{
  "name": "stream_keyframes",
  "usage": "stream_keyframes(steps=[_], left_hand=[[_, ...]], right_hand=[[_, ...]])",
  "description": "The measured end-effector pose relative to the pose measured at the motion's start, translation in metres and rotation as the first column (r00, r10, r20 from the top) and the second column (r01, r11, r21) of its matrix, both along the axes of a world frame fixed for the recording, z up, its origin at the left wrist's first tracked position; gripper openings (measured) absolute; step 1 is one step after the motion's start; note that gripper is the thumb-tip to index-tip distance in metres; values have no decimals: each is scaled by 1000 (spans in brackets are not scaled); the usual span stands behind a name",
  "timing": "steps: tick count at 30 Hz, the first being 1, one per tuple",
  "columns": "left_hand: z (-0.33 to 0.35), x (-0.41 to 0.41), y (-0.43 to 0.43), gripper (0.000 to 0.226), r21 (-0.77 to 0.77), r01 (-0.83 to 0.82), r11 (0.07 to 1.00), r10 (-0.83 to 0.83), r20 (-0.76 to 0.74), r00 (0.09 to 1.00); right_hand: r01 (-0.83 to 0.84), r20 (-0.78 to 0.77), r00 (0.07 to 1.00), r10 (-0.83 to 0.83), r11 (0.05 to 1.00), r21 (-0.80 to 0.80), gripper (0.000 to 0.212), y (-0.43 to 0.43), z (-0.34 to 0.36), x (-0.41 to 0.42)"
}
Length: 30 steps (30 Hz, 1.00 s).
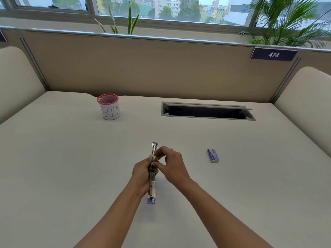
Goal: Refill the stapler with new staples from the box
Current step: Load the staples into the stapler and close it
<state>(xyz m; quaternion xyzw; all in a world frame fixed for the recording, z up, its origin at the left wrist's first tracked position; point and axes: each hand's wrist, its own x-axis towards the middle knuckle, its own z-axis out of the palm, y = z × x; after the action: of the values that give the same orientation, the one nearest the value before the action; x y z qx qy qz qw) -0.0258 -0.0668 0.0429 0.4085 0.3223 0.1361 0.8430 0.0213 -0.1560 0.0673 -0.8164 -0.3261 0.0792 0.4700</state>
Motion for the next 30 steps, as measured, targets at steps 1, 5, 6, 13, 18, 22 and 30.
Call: stream_keyframes(steps=[1,5,6,13,18,22,30], left_hand=[[0,0,0,24,-9,-4,1000,4,-4,1000],[4,1,1,26,-63,-24,998,24,-7,1000],[4,1,1,27,-65,-33,997,32,-16,999],[3,-2,0,26,-69,-35,997,33,-41,999],[-1,-4,6,25,-76,-7,997,5,-25,1000],[-2,-5,7,29,-112,55,992,-50,47,998],[-2,-6,5,29,-110,104,989,-95,83,992]], right_hand=[[6,14,1000,-6,1000,-3,13,0,-1,-1],[8,89,996,-6,1000,-20,10,0,-4,-9],[7,110,994,-5,1000,-22,9,0,-6,-11],[-31,91,995,33,999,-19,9,-2,-9,-12],[-33,-261,965,28,999,-15,29,-9,6,-4],[157,-594,801,-67,982,101,22,-11,13,8],[255,-743,669,-24,946,200,38,-16,10,21]])
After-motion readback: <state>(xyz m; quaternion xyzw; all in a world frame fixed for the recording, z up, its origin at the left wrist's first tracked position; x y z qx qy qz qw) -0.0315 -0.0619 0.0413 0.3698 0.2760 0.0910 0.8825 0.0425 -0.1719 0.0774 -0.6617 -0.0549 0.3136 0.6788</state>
